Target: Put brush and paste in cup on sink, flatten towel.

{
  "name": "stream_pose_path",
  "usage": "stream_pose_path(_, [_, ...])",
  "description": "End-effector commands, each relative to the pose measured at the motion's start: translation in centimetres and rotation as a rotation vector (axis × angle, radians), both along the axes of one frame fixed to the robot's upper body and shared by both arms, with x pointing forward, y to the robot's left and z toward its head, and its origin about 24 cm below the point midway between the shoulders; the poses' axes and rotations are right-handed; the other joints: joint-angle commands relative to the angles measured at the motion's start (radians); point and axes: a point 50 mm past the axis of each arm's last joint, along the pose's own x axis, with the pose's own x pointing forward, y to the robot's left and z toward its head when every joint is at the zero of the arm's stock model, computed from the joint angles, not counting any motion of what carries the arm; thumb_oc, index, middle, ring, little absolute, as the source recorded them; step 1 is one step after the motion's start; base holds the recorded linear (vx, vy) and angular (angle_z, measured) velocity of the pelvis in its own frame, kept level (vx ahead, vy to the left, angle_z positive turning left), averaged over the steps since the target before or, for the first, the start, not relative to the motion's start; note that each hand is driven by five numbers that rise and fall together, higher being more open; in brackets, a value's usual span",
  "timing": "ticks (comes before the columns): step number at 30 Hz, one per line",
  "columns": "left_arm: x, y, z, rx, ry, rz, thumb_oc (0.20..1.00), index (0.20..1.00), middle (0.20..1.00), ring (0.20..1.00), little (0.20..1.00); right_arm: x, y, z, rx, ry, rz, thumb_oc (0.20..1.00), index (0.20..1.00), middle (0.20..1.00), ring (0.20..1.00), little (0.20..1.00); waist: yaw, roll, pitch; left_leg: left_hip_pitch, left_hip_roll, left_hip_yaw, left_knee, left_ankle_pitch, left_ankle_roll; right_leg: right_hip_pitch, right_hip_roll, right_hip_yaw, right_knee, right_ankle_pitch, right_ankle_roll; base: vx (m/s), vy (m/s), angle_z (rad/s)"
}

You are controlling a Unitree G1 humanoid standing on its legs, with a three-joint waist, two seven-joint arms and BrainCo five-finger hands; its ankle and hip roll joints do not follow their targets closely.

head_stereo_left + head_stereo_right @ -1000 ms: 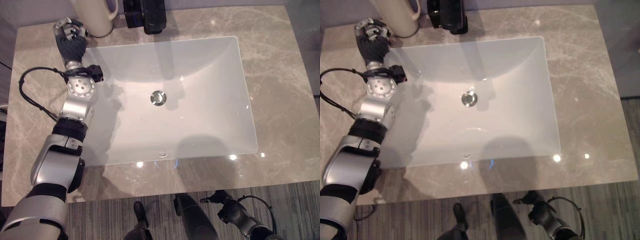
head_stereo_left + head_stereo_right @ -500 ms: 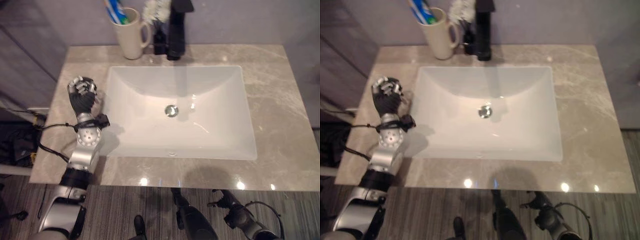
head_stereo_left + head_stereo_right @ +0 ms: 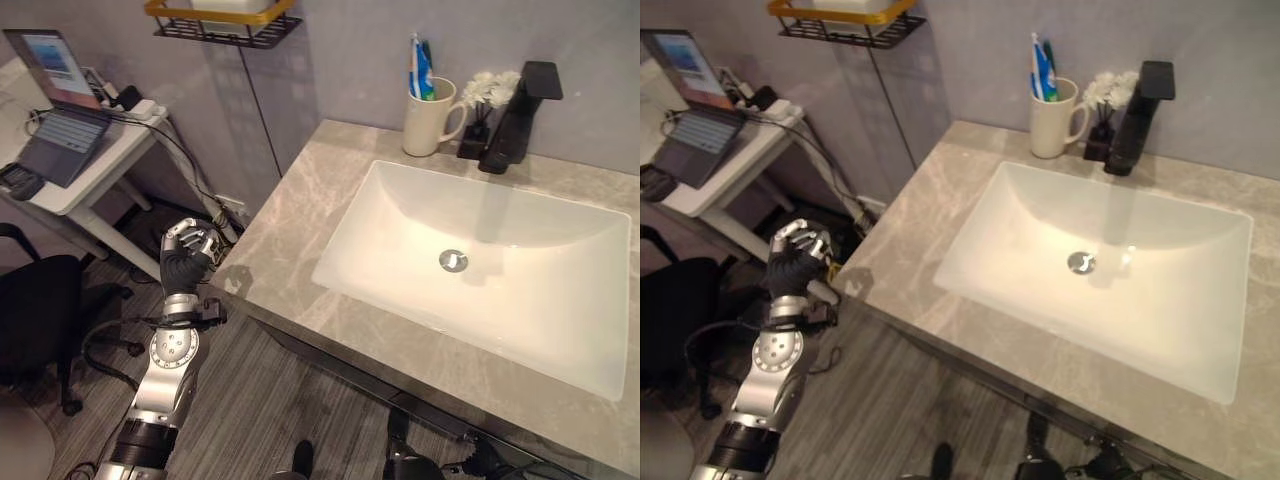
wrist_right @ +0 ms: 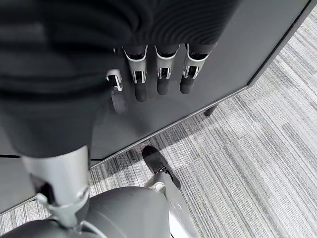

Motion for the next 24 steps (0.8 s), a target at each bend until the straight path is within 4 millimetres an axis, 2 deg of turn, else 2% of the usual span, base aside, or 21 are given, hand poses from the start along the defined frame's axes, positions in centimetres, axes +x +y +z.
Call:
stream_pose_path(1, [-0.4,0.4,3.4,0.024,-0.179,-0.061,0.200,0.200,0.200,0.200,0.200,5.2,-0.1,2.1,0.013,-0.210,-0.047,1.000,1.000,1.000,1.000,1.000,0.010,-0.067,-0.028,0.102,-0.048,0.054,0.009,0.000,0.009,0.044,-0.067,0.073,0.034,-0.033,0.110,-0.02,0.066,0.00])
stream_pose_path(4, [-1.0,0.3,3.1,0.013,-0.175,-0.083,0.200,0.200,0.200,0.200,0.200,5.2,0.1,2.0,0.019,-0.213,-0.053,1.000,1.000,1.000,1.000,1.000,0.007,-0.081,-0.030,0.120,-0.052,0.068,0.009,-0.022,0.024,0.047,-0.064,0.090,0.038,-0.029,0.111,-0.01,0.073,-0.04])
stream_pose_path(6, [-2.4,0.2,2.9,0.010,-0.184,-0.122,0.200,0.200,0.200,0.200,0.200,4.8,1.2,1.6,0.050,-0.197,-0.017,1.000,1.000,1.000,1.000,1.000,-0.003,-0.117,-0.020,0.162,-0.069,0.103,0.013,-0.056,0.054,0.040,-0.058,0.155,0.041,-0.008,0.118,-0.09,0.128,-0.30])
stream_pose_path(8, [-3.1,0.3,3.0,0.032,-0.188,-0.147,0.200,0.200,0.200,0.200,0.200,5.0,1.7,1.5,0.064,-0.200,0.003,1.000,1.000,1.000,1.000,1.000,-0.009,-0.138,-0.009,0.166,-0.090,0.128,0.033,-0.076,0.071,0.021,-0.055,0.199,0.051,0.009,0.124,-0.11,0.080,-0.54])
stream_pose_path(9, [-3.1,0.3,3.0,0.032,-0.188,-0.147,0.200,0.200,0.200,0.200,0.200,5.0,1.7,1.5,0.064,-0.200,0.003,1.000,1.000,1.000,1.000,1.000,-0.008,-0.139,-0.009,0.166,-0.090,0.129,0.033,-0.077,0.071,0.020,-0.055,0.199,0.051,0.009,0.124,-0.13,0.083,-0.83])
stream_pose_path(10, [-3.5,0.5,3.2,0.067,-0.192,-0.166,0.200,0.200,0.200,0.200,0.200,5.5,2.2,1.6,0.083,-0.217,0.013,1.000,1.000,1.000,1.000,1.000,-0.028,-0.159,-0.005,0.169,-0.105,0.161,0.044,-0.092,0.085,0.004,-0.053,0.235,0.062,0.021,0.135,-0.12,0.089,-0.79])
stream_pose_path(14, [-3.8,0.3,2.9,0.145,-0.165,-0.217,0.200,0.200,0.200,0.200,0.200,5.3,2.8,1.5,0.113,-0.222,-0.004,1.000,1.000,1.000,1.000,1.000,-0.074,-0.192,-0.008,0.188,-0.137,0.226,0.060,-0.126,0.109,-0.020,-0.057,0.303,0.072,0.051,0.169,-0.10,0.128,-0.63])
stream_pose_path(20, [-3.9,-0.3,3.3,0.277,-0.166,-0.275,0.200,0.200,0.200,0.200,0.200,3.5,3.1,0.6,0.138,-0.185,-0.055,1.000,1.000,1.000,1.000,1.000,-0.139,-0.231,0.016,0.205,-0.187,0.291,0.082,-0.156,0.147,-0.060,-0.069,0.402,0.077,0.135,0.226,-0.13,0.132,-0.42])
stream_pose_path(22, [-3.8,-0.4,3.4,0.298,-0.170,-0.281,0.200,0.200,0.200,0.200,0.200,3.1,3.2,0.5,0.145,-0.179,-0.063,1.000,1.000,1.000,1.000,1.000,-0.143,-0.237,0.022,0.211,-0.191,0.301,0.075,-0.152,0.148,-0.063,-0.068,0.414,0.075,0.150,0.229,-0.10,0.083,-0.41])
stream_pose_path(23, [-3.7,-0.5,3.7,0.328,-0.182,-0.289,0.200,0.200,0.200,0.200,0.200,2.6,3.2,0.3,0.147,-0.166,-0.080,1.000,1.000,1.000,1.000,1.000,-0.156,-0.243,0.029,0.215,-0.194,0.311,0.066,-0.146,0.147,-0.069,-0.070,0.426,0.069,0.175,0.229,-0.22,0.163,-0.35])
stream_pose_path(24, [-3.2,-1.2,4.3,0.360,-0.222,-0.299,0.200,0.200,0.200,0.200,0.200,1.9,3.5,-0.1,0.164,-0.160,-0.128,1.000,1.000,1.000,1.000,1.000,-0.178,-0.247,0.055,0.221,-0.189,0.348,0.046,-0.131,0.142,-0.092,-0.077,0.400,0.051,0.219,0.229,-0.30,0.172,-0.34])
